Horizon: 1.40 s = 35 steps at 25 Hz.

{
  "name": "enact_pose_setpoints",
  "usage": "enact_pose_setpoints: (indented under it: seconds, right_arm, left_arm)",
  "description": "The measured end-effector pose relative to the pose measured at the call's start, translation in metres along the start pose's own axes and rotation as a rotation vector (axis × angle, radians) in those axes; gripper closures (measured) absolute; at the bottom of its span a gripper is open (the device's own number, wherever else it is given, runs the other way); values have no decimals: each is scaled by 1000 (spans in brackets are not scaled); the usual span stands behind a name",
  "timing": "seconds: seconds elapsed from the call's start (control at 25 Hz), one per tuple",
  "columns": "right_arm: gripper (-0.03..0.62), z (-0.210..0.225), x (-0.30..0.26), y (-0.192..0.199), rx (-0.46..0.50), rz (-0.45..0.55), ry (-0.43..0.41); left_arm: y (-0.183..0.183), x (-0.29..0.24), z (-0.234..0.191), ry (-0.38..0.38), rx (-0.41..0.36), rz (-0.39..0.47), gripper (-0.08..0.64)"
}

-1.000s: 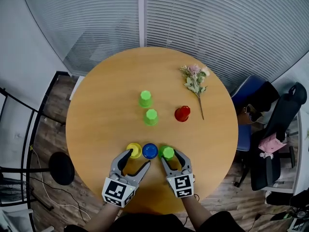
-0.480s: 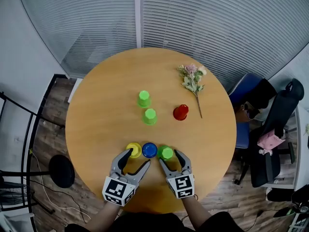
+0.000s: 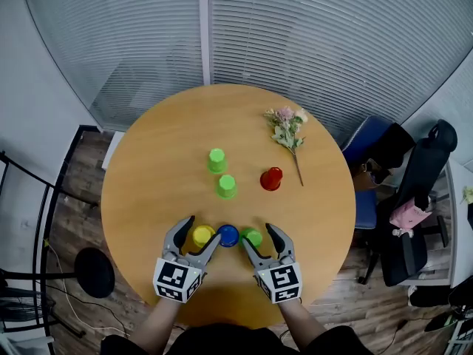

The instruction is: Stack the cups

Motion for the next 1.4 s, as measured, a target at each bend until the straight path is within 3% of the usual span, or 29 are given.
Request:
enact_pose_setpoints:
  seconds: [0.44,0.76,1.2,1.28,1.4]
  right_arm:
    - [336,0,-19,-29,49,-23,-12]
    - [337,18,-33,-22,16,-58,-18]
    - [336,25,-41,-13,-26,-94,-29]
    - [336,25,-39,-13,-32,-95,-27]
    - [336,25,-34,-14,-56,-93,-24]
  left_arm:
    - [-3,-58,-32,35,-81,-138,258]
    - [4,-122,-36,169,-241,-253,258]
    - [31,-174,-40,228,-320,-385,264]
    - [32,-177,-40,229,-318,-386,324]
    - [32,-177,-40,232,-295,-379,339]
Point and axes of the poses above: the fingertips, and each gripper's own axes: x backward along the fingers, z to its right, y out of its underside, the point moved 7 cm from there along x, backward along the fingers, and after that the axes turned 6 degrees about -y, right-handed, at the moved point
